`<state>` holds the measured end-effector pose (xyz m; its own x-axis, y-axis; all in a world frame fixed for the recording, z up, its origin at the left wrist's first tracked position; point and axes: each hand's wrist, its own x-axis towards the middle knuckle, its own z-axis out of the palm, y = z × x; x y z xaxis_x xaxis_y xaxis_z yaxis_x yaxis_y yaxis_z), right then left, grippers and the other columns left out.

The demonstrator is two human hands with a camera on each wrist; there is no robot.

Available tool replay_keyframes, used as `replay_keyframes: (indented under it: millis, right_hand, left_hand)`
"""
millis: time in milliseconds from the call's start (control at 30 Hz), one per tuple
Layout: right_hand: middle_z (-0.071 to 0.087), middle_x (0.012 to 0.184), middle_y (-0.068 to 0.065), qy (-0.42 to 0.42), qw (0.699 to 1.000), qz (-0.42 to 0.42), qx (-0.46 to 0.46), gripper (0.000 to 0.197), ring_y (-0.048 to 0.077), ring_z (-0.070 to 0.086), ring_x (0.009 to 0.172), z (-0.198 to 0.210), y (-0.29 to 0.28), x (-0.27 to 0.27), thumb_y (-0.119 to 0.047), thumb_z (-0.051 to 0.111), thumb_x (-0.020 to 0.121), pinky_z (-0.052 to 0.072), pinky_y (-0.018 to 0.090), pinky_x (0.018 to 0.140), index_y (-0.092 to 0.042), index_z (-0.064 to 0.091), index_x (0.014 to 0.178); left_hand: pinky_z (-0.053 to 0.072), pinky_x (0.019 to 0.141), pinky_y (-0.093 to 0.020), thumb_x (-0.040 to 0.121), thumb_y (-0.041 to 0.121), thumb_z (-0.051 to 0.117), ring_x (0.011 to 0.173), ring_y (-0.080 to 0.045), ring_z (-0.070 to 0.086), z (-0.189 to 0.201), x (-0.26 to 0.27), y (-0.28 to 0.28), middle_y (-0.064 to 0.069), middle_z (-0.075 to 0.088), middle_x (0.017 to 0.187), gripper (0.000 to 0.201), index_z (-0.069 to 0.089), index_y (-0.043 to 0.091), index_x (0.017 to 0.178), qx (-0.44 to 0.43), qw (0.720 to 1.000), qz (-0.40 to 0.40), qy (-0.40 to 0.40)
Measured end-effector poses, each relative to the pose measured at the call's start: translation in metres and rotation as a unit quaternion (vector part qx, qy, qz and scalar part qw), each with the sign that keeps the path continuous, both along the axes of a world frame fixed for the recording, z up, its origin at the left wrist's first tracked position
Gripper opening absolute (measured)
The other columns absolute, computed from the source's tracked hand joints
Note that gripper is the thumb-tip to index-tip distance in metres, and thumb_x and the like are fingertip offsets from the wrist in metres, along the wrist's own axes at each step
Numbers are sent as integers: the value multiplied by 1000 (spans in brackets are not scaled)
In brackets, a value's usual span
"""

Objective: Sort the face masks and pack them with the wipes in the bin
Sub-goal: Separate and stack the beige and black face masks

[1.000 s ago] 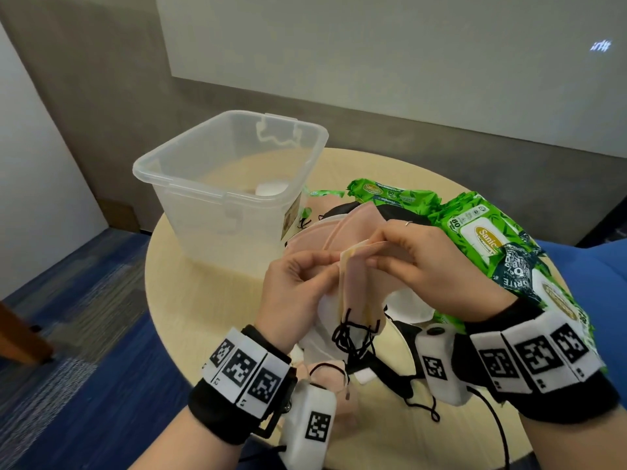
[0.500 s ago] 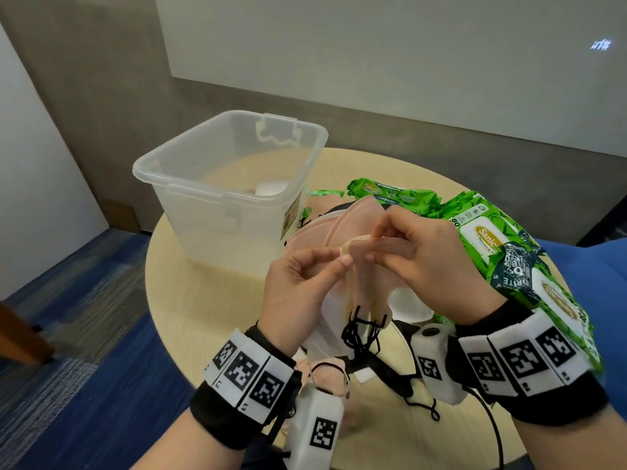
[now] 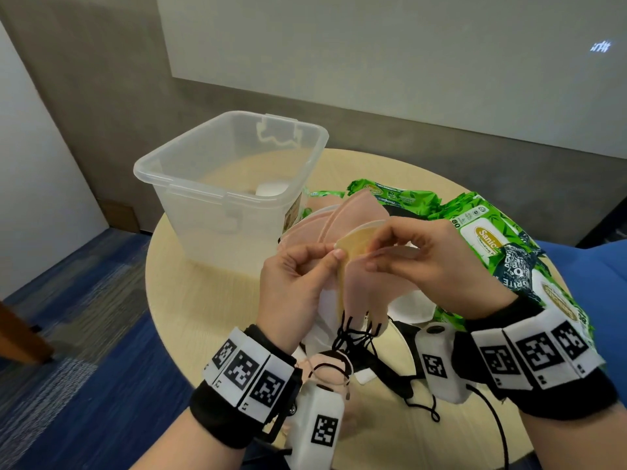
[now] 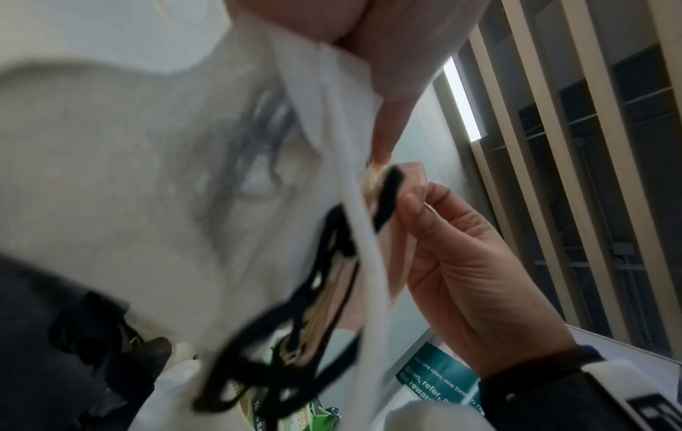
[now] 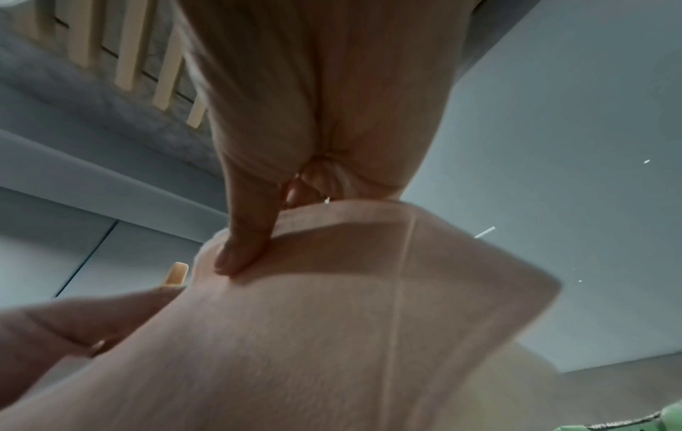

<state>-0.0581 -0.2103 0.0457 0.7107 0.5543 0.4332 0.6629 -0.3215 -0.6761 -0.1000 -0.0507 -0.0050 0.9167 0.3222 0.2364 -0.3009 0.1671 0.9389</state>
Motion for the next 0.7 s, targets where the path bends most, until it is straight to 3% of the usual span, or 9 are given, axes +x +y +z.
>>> replay_keyframes:
  millis: [100,167,300,433,567,700]
  right_hand:
    - [68,72,-3,6,1000,-4,-5,21,11,61,71,0,2,3,-16,72,68,46,20,72,-24,56,80]
    - [69,71,4,-15,1000,-16,-11,25,16,61,72,-1,3,3,-17,73,68,43,21,71,-20,55,84]
    - [63,69,-4,-68,997,-30,2,21,11,59,69,-6,7,0,-17,73,70,44,16,65,-19,57,83]
    - [63,81,-6,-136,990,-35,9,12,7,62,70,-12,8,-7,-29,67,76,50,26,61,-22,59,81]
    - [62,81,-5,-149,988,-23,31,11,1,61,71,-15,6,-12,-26,66,77,51,24,60,-17,60,80]
    - [65,70,3,-122,991,-14,49,15,14,64,69,-16,5,-14,-12,76,71,55,25,63,-5,64,75]
  left_hand:
    - [47,58,-12,77,4,68,55,0,59,1,-3,-1,7,67,58,10,69,14,74,-3,1000,-29,-4]
    - [47,59,-11,78,4,67,58,0,59,1,-3,-2,6,68,60,9,69,12,75,-19,999,-48,4]
    - [48,61,-11,71,9,71,61,-1,62,2,-5,-3,6,69,61,4,69,11,73,-63,996,-66,21]
    - [50,61,-16,62,12,72,61,-6,64,2,-5,-5,1,70,63,13,69,6,74,-93,992,-77,29]
    - [53,58,-19,68,-3,70,57,-11,65,1,-5,-5,-5,71,64,10,68,2,76,-120,988,-86,48]
    - [54,57,-22,60,6,73,57,-14,65,2,-5,-4,-9,71,65,18,67,1,77,-140,985,-80,54]
